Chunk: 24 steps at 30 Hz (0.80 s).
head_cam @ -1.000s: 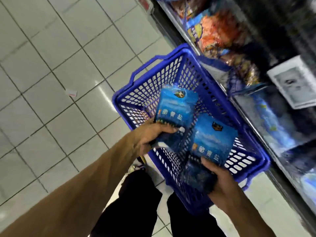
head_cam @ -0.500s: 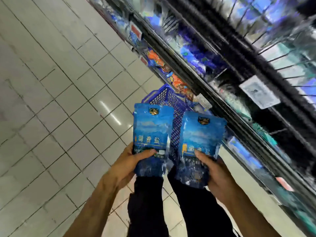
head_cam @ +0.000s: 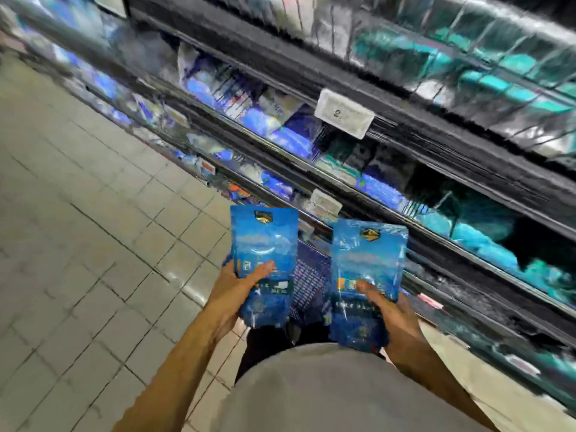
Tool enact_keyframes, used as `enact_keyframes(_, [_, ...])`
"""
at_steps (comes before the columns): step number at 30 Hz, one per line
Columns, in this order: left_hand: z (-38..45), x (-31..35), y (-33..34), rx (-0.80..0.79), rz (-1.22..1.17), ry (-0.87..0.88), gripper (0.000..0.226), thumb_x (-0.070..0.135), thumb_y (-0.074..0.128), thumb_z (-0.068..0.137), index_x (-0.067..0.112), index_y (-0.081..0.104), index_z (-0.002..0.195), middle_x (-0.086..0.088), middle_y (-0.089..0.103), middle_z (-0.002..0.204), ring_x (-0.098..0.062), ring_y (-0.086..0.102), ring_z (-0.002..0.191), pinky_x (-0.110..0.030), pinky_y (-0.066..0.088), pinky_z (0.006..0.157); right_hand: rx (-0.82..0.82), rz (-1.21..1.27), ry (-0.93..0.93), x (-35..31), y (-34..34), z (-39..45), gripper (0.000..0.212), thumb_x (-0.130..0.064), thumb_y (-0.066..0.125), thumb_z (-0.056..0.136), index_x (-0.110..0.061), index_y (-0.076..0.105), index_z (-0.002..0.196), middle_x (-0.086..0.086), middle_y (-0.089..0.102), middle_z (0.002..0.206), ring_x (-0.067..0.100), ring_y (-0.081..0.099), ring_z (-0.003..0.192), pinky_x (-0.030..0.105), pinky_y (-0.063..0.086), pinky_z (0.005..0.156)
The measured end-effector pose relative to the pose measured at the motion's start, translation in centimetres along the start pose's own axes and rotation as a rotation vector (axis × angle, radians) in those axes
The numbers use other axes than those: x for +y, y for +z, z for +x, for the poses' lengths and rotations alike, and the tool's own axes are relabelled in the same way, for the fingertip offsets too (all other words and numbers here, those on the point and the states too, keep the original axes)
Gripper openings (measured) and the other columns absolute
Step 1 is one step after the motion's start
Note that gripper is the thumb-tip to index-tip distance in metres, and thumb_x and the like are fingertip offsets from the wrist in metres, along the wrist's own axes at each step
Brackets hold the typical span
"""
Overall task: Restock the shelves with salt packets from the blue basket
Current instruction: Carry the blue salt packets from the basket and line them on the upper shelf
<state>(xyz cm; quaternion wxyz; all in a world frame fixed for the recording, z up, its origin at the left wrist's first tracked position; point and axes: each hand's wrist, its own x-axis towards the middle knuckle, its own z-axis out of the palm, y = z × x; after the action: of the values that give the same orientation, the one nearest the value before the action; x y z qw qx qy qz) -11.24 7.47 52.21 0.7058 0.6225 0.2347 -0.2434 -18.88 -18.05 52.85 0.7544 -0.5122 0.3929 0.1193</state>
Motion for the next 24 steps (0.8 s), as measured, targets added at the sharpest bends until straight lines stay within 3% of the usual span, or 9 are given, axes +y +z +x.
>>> enact_keyframes(5, [0.4, 0.9, 3.7, -0.258, 0.19, -0.032, 0.056, 0.044, 0.092, 0.055, 0.027, 0.075, 0.105, -0.005, 0.079, 0.104, -0.026, 0.077, 0.092, -0.033, 0.062, 0.066, 0.21, 0.19, -0.148, 1.2, -3.3, -5.0, 0.049, -0.034, 0.087, 0.061, -0.017, 0.076, 0.106, 0.013, 0.078, 0.103, 0.032, 0.077, 0.088, 0.036, 0.061, 0.062])
enact_keyframes(11, [0.6, 0.0, 10.3, -0.577, 0.478, -0.039, 0.057, 0.053, 0.096, 0.051, 0.035, 0.077, 0.101, 0.002, 0.079, 0.104, -0.019, 0.077, 0.094, -0.027, 0.062, 0.067, 0.605, 0.514, -0.279, 5.7, -6.5, -11.7, 0.034, -0.015, 0.076, 0.083, -0.009, 0.071, 0.116, 0.015, 0.077, 0.107, 0.032, 0.075, 0.091, 0.04, 0.062, 0.073])
enact_keyframes(14, [-0.1, -1.2, 14.4, -0.742, 0.605, -0.03, 0.066, 0.064, 0.093, 0.046, 0.038, 0.077, 0.104, 0.003, 0.079, 0.108, -0.02, 0.075, 0.101, -0.039, 0.062, 0.082, 0.772, 0.658, -0.307, 8.4, -8.4, -15.6, 0.032, -0.011, 0.073, 0.087, -0.006, 0.069, 0.119, 0.019, 0.074, 0.113, 0.038, 0.071, 0.1, 0.05, 0.057, 0.09])
enact_keyframes(17, [-1.8, -2.7, 18.6, -0.858, 0.694, -0.028, 0.061, 0.068, 0.09, 0.047, 0.041, 0.078, 0.101, 0.004, 0.079, 0.107, -0.02, 0.075, 0.102, -0.051, 0.055, 0.098, 0.894, 0.815, -0.337, 10.8, -9.7, -19.2, 0.039, -0.014, 0.071, 0.086, -0.004, 0.067, 0.123, 0.021, 0.073, 0.116, 0.037, 0.069, 0.1, 0.048, 0.056, 0.089])
enact_keyframes(21, [-5.7, -5.7, 24.3, -0.991, 0.797, -0.014, 0.067, 0.074, 0.09, 0.038, 0.045, 0.076, 0.097, 0.005, 0.079, 0.105, -0.023, 0.075, 0.101, -0.056, 0.056, 0.096, 1.012, 0.91, -0.389, 13.5, -12.0, -23.5, 0.046, -0.02, 0.071, 0.081, -0.006, 0.066, 0.124, 0.019, 0.073, 0.118, 0.037, 0.069, 0.103, 0.054, 0.054, 0.094])
enact_keyframes(24, [-9.5, -8.6, 28.4, -1.073, 0.861, 0.022, 0.057, 0.068, 0.088, 0.047, 0.039, 0.078, 0.095, 0.006, 0.08, 0.1, -0.019, 0.076, 0.095, -0.055, 0.057, 0.093, 1.062, 0.927, -0.43, 15.6, -14.3, -26.4, 0.047, -0.025, 0.073, 0.079, -0.008, 0.067, 0.123, 0.016, 0.075, 0.114, 0.033, 0.073, 0.098, 0.048, 0.061, 0.083])
